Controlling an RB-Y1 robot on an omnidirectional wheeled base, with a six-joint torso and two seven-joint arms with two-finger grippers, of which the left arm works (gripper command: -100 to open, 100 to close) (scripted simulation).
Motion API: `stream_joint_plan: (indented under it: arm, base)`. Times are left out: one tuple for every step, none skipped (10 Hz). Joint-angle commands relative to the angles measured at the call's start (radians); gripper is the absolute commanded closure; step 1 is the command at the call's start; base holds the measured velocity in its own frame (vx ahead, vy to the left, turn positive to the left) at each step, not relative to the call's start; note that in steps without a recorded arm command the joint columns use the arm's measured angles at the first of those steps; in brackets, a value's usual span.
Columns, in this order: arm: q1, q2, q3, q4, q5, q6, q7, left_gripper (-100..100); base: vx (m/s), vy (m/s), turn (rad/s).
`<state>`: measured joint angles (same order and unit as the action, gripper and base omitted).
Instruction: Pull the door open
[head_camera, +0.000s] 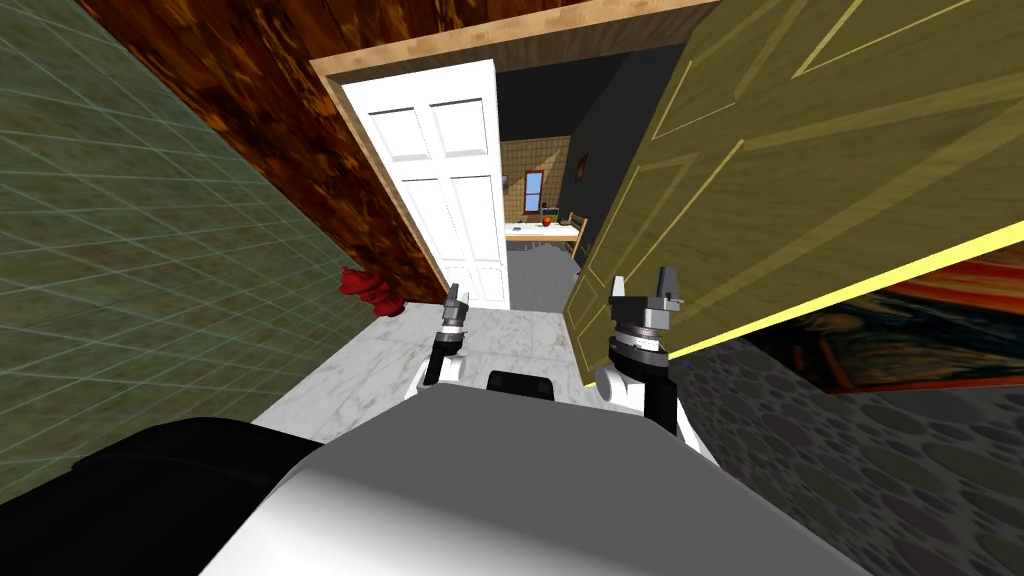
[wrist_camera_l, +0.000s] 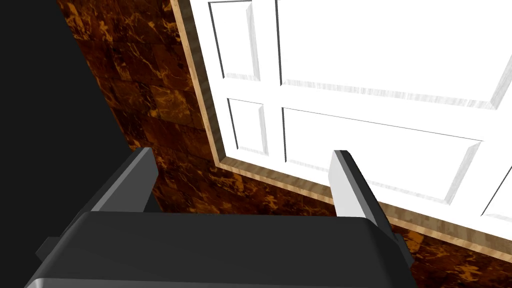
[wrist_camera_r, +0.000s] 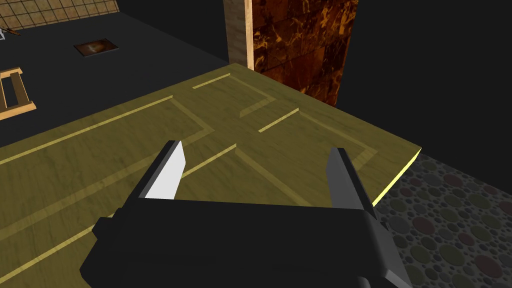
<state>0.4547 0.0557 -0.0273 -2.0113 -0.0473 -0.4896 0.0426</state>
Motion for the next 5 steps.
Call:
stream_joint_plan:
  arm:
    - [-0.008,0.009,0.003,0.041,0.004,-0.012,0.005,-100]
    - [-0.011,0.013,0.005,0.058,0.006,-0.017,0.007,-100]
    - [-0.019,0.021,0.009,0.093,0.011,-0.028,0.012,-100]
    - [-0.022,0.025,0.012,0.112,0.013,-0.034,0.014,-100]
    - [-0.026,0.028,0.014,0.13,0.015,-0.039,0.017,-100]
  base:
    - [0.142,-0.023,-0.038]
    - [0.139,-0.009,-0.03]
    - [0.147,-0.012,-0.061]
    - [0.147,-0.007,-0.047]
    - [0.115,-0.005,-0.032]
